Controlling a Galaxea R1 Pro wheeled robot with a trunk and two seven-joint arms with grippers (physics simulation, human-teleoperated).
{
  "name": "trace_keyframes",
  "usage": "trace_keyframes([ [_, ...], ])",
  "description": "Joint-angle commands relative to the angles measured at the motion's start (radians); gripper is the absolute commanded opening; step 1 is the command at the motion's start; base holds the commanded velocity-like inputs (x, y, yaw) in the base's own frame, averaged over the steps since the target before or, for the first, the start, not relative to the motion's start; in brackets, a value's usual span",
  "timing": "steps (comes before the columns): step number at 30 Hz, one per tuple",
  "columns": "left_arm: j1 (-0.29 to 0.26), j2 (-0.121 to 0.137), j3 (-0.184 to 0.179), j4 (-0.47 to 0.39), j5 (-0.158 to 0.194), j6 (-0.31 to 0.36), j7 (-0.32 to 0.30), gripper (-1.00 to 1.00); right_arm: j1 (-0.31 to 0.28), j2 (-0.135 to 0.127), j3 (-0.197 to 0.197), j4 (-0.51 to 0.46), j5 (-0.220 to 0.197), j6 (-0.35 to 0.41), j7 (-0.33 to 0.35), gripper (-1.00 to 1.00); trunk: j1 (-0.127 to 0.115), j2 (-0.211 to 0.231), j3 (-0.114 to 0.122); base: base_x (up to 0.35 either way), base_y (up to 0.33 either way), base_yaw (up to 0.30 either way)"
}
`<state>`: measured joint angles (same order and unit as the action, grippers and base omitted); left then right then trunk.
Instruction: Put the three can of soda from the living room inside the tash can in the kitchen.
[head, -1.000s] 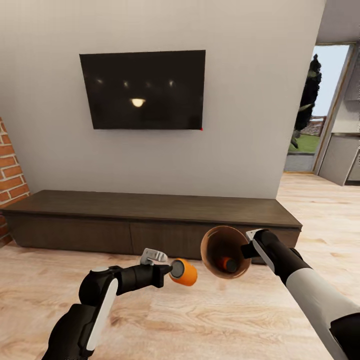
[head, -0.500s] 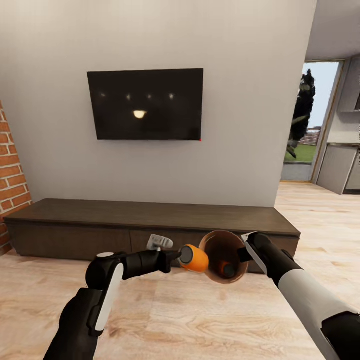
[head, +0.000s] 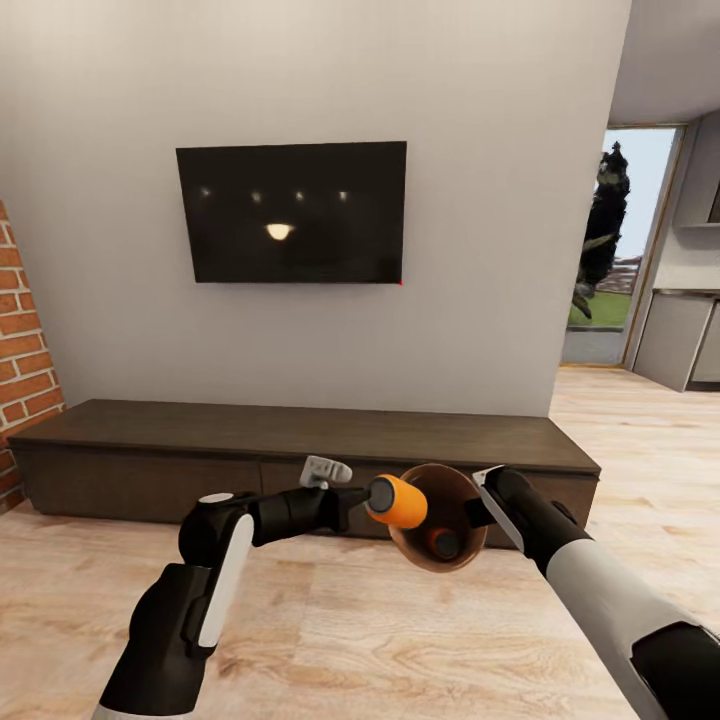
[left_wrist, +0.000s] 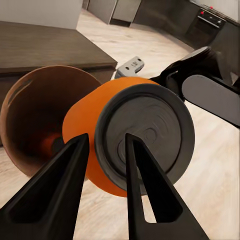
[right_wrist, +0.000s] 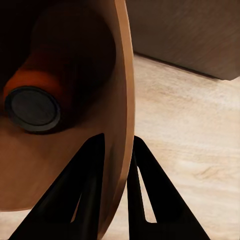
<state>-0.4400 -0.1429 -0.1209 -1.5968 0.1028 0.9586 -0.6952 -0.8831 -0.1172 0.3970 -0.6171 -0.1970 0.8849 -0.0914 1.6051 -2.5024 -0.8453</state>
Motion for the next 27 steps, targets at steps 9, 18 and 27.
trace_keyframes([
  [9,0.0,-0.005,-0.049,0.024,0.054,-0.042,0.094,-1.0,0.002,0.014,-0.001,-0.002,0.005,0.0,0.001,-1.0,0.0,0.0,0.0,0.0,0.0,0.0],
  [18,0.004,0.003,-0.104,0.08,0.076,-0.124,0.221,-1.0,0.006,0.037,-0.001,-0.003,0.004,0.0,0.002,-1.0,0.0,0.0,0.0,0.0,0.0,0.0],
  [27,0.003,0.006,-0.106,0.171,0.07,-0.198,0.26,-1.0,0.013,0.055,0.0,-0.003,0.004,0.0,0.002,-1.0,0.0,0.0,0.0,0.0,0.0,0.0],
])
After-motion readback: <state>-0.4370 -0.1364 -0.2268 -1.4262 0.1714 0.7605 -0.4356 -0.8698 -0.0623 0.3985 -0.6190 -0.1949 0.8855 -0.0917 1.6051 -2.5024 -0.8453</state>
